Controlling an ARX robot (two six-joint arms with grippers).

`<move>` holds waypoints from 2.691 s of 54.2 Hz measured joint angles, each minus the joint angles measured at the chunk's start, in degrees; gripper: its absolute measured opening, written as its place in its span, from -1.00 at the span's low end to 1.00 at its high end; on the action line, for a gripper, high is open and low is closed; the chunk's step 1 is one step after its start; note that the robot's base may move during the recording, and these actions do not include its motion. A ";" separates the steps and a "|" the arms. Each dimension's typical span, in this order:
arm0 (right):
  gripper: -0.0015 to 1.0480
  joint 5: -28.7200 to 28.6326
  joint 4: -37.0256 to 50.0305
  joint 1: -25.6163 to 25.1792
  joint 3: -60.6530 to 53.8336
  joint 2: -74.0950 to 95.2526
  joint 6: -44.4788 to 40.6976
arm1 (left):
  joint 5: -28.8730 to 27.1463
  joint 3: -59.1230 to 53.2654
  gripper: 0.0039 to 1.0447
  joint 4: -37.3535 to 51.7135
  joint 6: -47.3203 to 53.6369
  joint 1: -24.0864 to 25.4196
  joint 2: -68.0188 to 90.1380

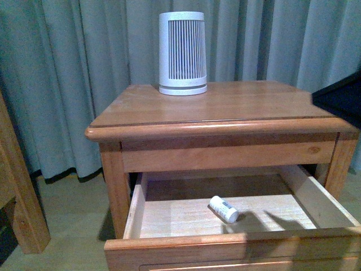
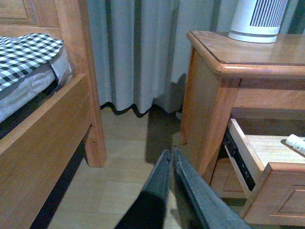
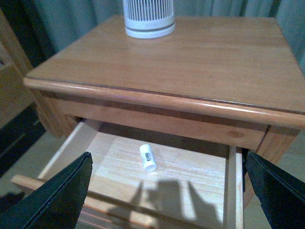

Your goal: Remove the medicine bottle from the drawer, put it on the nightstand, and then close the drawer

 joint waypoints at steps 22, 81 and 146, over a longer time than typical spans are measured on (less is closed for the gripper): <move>0.87 10.99 3.96 8.37 17.57 40.09 -5.99 | 0.00 0.00 0.63 0.00 0.00 0.00 0.00; 0.87 11.43 10.86 12.31 29.29 60.67 -6.40 | 0.00 0.00 0.88 0.00 0.09 0.00 0.00; -0.42 -1.16 4.33 18.84 18.25 34.58 2.03 | 0.00 0.00 0.88 0.00 0.09 0.00 0.00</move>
